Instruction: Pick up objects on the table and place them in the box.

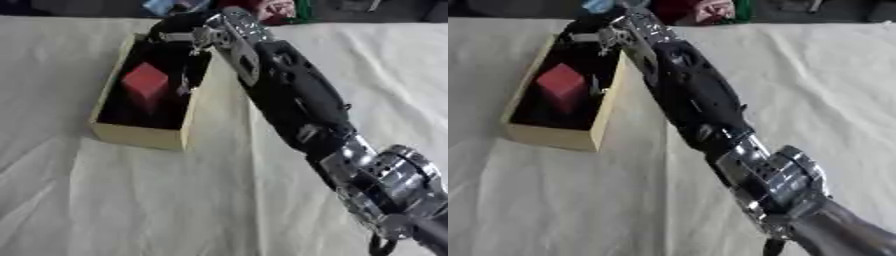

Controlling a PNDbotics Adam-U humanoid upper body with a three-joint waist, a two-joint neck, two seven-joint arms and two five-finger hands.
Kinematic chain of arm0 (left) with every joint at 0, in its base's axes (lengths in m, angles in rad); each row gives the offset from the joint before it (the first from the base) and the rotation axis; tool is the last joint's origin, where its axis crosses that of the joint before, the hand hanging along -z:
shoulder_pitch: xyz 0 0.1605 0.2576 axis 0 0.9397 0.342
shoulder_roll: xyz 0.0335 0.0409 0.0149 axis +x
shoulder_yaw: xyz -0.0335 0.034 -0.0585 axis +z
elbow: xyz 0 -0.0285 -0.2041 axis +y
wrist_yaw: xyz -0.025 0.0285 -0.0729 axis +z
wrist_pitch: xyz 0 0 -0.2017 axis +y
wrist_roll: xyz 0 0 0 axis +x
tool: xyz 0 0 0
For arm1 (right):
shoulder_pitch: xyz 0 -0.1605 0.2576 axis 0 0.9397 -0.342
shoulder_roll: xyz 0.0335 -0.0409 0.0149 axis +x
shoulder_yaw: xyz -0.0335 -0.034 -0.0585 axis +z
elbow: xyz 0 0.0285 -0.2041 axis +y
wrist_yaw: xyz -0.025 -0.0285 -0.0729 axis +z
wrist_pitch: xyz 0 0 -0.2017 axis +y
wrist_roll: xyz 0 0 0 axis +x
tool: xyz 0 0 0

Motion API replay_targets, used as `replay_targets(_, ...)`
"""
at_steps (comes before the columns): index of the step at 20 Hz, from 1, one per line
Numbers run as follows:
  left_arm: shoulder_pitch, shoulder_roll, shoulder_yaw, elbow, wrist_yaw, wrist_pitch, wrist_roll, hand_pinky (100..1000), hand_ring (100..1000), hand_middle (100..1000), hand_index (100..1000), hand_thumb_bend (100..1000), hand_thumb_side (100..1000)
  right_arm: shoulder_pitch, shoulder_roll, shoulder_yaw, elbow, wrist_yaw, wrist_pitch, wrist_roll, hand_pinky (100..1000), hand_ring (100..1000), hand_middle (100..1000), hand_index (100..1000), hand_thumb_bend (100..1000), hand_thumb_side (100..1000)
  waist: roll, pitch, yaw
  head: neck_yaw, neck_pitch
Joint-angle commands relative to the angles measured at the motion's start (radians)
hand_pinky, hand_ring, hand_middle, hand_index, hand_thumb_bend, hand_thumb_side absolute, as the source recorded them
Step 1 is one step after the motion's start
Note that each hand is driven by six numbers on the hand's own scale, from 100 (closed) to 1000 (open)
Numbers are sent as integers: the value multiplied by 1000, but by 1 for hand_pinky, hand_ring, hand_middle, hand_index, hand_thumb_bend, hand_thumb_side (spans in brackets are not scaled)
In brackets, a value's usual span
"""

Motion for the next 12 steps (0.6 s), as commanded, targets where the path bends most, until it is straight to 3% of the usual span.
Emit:
replay_targets(1,-1,9,7,-20,0,1,-1,577,547,525,679,100,100,-27,-35,-13,-47,-31,2,-13,901,892,875,928,400,220,-1,-14,-2,1,2)
replay_targets(5,9,12,10,-20,-3,3,3,577,548,526,679,100,100,-34,-101,-9,-134,-128,17,-19,893,878,859,921,262,208,2,-25,-18,12,12)
replay_targets(8,16,15,13,-20,-7,4,8,577,548,526,679,100,100,-28,-177,-3,-229,-219,47,-25,867,854,835,911,100,147,4,-34,-34,26,20)
replay_targets(12,24,20,18,-20,-13,5,14,577,548,526,680,100,100,13,-300,12,-386,-340,113,-55,850,835,822,899,100,100,10,-41,-56,54,27)
